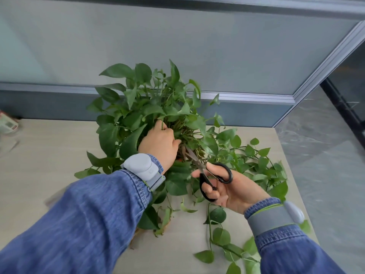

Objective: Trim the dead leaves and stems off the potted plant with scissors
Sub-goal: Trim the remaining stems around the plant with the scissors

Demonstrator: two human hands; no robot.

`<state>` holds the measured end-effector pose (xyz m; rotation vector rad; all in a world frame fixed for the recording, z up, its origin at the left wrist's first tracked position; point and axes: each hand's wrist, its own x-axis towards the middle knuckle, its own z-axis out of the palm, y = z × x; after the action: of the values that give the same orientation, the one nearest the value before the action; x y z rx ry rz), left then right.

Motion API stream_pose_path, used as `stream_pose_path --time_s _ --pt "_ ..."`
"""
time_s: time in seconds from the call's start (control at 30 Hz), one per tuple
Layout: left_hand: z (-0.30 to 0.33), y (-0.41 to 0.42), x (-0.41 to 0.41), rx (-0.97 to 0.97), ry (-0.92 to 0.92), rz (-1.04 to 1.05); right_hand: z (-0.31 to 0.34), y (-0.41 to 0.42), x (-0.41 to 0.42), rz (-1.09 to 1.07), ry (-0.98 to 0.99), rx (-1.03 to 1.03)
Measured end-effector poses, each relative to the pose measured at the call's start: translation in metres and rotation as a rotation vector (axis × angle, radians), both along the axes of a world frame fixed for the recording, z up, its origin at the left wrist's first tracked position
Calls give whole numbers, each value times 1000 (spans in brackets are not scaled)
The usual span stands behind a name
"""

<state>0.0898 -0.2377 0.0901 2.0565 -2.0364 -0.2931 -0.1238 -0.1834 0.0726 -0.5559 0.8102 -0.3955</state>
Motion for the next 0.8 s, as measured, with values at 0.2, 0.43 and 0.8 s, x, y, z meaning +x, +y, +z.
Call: stream_pose_path --time_s 0.2,0.43,0.8 --pt "-6 0 -3 -21 100 -6 9 4 -7 35 47 -35" --pt "-2 -1 -2 33 40 -13 21 -3 -6 46 -24 -107" --pt "-4 -9 0 138 39 33 20 -6 -14 -30 -97 -130"
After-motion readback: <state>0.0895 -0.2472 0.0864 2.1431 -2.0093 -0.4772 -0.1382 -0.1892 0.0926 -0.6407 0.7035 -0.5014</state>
